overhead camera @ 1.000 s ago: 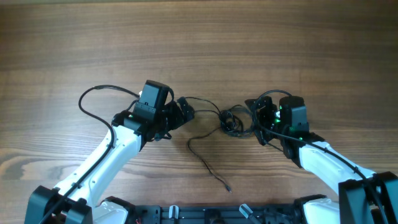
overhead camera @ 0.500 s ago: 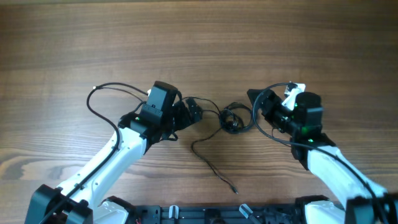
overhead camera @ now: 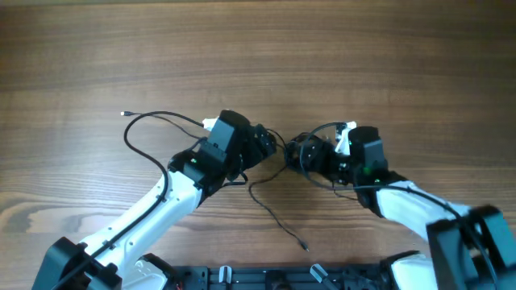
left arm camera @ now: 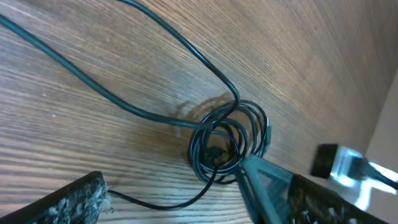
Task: Untangle cables
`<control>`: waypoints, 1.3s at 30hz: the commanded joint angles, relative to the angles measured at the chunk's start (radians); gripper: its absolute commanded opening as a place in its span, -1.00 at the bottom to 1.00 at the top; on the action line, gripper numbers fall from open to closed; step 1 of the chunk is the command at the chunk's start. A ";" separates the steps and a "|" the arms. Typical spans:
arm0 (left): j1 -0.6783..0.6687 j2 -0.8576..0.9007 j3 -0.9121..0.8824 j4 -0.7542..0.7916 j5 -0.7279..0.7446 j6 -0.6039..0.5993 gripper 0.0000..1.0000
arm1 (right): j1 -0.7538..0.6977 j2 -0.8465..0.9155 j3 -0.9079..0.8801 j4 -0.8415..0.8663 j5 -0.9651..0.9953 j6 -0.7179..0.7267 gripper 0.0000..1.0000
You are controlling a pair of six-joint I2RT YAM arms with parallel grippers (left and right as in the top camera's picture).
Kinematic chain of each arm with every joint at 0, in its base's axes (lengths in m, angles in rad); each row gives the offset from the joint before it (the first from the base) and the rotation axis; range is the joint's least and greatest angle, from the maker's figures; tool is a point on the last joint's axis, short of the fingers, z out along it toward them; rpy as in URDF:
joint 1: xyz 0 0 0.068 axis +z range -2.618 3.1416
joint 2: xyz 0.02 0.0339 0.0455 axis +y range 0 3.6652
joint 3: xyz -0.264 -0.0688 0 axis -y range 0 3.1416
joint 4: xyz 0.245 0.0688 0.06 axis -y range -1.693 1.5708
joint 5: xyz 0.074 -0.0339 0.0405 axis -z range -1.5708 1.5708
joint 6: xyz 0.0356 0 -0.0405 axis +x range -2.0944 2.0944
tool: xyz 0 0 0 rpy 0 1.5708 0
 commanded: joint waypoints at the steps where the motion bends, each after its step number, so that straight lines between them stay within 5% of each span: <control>1: -0.008 0.006 0.000 0.005 -0.050 -0.024 0.94 | 0.002 0.063 0.005 0.051 0.021 0.082 0.00; 3: -0.008 0.006 0.000 0.005 -0.050 -0.024 0.94 | 0.002 0.064 0.005 0.055 0.017 0.082 -0.64; 5: -0.009 0.006 0.000 0.005 -0.049 -0.024 0.89 | 0.002 0.064 0.005 0.076 0.012 0.080 -0.90; 9: -0.002 0.006 0.000 0.005 -0.049 0.098 0.99 | 0.002 0.063 0.005 0.153 -0.101 -0.056 -0.91; 13: 0.011 0.006 0.000 0.001 0.051 0.370 0.75 | 0.000 0.063 0.005 0.266 -0.293 -0.235 -0.91; 15: 0.011 0.006 0.000 0.001 0.125 0.448 0.41 | 0.000 0.063 0.005 0.318 -0.392 -0.269 -0.91; 18: 0.008 0.006 0.000 -0.011 0.138 0.449 -0.24 | 0.000 0.063 0.005 0.408 -0.504 -0.259 -0.91; 25: 0.006 0.006 0.000 -0.090 0.138 0.449 -0.24 | 0.001 0.063 0.005 0.585 -0.678 -0.095 -0.91; 28: 0.006 0.006 0.000 -0.094 0.100 0.449 -0.75 | 0.001 0.063 0.005 0.662 -0.800 -0.019 -0.91; 30: 0.013 0.006 0.000 -0.146 -0.059 0.446 -0.92 | 0.000 0.063 0.005 0.707 -0.858 -0.015 -0.91; 32: 0.074 0.005 0.000 -0.273 -0.319 0.262 -0.92 | -0.009 0.063 0.005 0.724 -0.898 -0.014 -0.91; 34: 0.172 0.003 0.000 -0.357 -0.403 0.138 -0.92 | -0.041 0.063 0.005 0.724 -0.951 -0.015 -0.91; 36: 0.319 0.003 0.000 -0.377 -0.318 0.100 -0.92 | -0.088 0.064 0.005 0.722 -0.939 -0.015 -0.91; 37: 0.386 0.003 0.000 -0.343 -0.163 0.146 -0.92 | -0.101 0.064 0.005 0.713 -0.891 -0.007 -0.91; 39: 0.430 0.003 0.000 -0.234 0.154 0.377 -0.92 | -0.096 0.064 0.005 0.682 -0.788 0.000 -0.91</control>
